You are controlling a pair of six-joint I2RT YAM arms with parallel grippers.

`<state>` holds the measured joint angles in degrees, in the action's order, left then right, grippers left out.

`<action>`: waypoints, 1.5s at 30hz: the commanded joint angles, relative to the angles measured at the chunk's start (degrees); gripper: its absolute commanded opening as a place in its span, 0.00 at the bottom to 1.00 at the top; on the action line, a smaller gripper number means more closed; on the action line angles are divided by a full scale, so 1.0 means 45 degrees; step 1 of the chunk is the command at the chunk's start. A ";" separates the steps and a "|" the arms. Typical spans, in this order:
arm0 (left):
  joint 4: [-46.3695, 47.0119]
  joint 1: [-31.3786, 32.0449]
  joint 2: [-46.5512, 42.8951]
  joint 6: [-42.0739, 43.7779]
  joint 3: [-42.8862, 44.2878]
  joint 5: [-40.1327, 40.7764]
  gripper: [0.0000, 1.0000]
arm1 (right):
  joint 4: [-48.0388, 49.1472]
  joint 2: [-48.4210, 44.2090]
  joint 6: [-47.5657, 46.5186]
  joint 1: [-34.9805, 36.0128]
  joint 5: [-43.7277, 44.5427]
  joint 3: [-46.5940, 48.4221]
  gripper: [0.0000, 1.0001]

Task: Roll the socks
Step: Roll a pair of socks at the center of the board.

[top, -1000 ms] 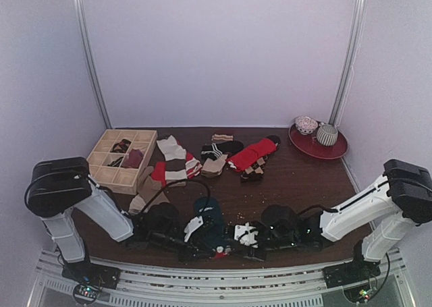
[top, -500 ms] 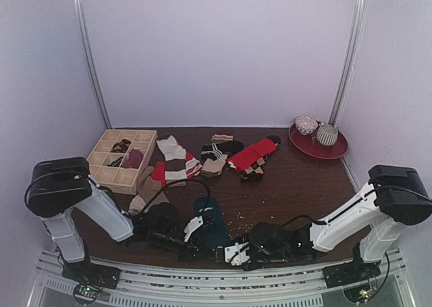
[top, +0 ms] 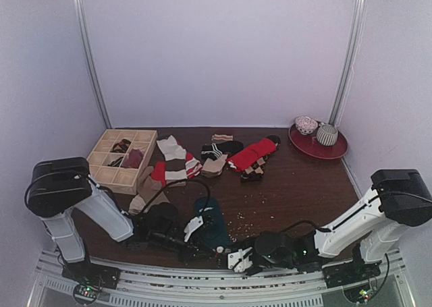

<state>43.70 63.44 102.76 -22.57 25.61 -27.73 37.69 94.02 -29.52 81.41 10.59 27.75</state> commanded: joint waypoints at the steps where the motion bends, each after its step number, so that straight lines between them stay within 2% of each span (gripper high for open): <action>1: -0.2466 0.0062 0.0527 -0.0025 -0.0514 0.0035 0.00 | -0.0264 0.0636 0.0409 -0.0481 -0.0427 0.0564 0.38; 4: -0.2510 0.0063 0.0453 0.0048 -0.0539 -0.0041 0.00 | -0.0459 0.0870 0.0425 -0.0813 -0.0875 0.0781 0.37; 8: -0.2436 0.0062 0.0446 0.0216 -0.0606 -0.0171 0.00 | -0.1246 0.1511 0.0776 -0.1031 -0.1488 0.1397 0.29; 12: -0.2396 0.0063 0.0161 0.0487 -0.0689 -0.0142 0.00 | -0.2730 0.2205 0.1906 -0.1304 -0.2524 0.2142 0.15; 14: -0.2773 0.0062 -0.0270 0.0756 -0.0681 0.0332 0.00 | -0.3572 0.2284 0.2876 -0.1615 -0.3879 0.2417 0.10; 17: -0.3213 0.0079 -0.1460 0.1118 -0.0885 0.1497 0.20 | -0.3898 0.1896 0.4788 -0.2016 -0.5531 0.2219 0.09; 18: -0.3353 0.0082 -0.2217 0.1186 -0.1012 0.1906 0.29 | -0.4186 0.1746 0.5535 -0.2109 -0.5870 0.2214 0.09; 22: -0.4051 0.0155 -0.4944 0.1448 -0.1419 0.3597 0.46 | -0.5619 0.1349 0.8436 -0.2395 -0.6808 0.2461 0.09; 24: -0.4373 0.0355 -0.6186 0.1884 -0.1485 0.4188 0.58 | -0.6639 0.1383 0.9712 -0.2483 -0.7331 0.2895 0.09; 26: -0.4358 0.0628 -0.7027 0.2435 -0.1579 0.4508 0.64 | -0.7352 0.1598 1.0876 -0.2584 -0.8349 0.3274 0.09; 29: -0.3643 0.1049 -0.7358 0.3235 -0.1791 0.4565 0.65 | -0.8116 0.2160 1.1992 -0.2801 -0.9683 0.3896 0.10; 32: -0.2294 0.1278 -0.6847 0.3669 -0.2077 0.4032 0.65 | -0.8699 0.2718 1.2336 -0.3138 -1.0456 0.4590 0.10; 39: -0.0940 0.1712 -0.4320 0.4094 -0.1600 0.3061 0.64 | -1.1234 0.4244 1.0884 -0.3648 -1.0578 0.6309 0.09; 45: -0.0418 0.1781 -0.3262 0.4151 -0.1334 0.3022 0.61 | -1.2111 0.4738 1.0029 -0.3948 -1.0663 0.6952 0.09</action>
<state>35.83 71.22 86.83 -5.39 18.20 -12.84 -5.10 110.67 19.20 64.40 -41.06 60.03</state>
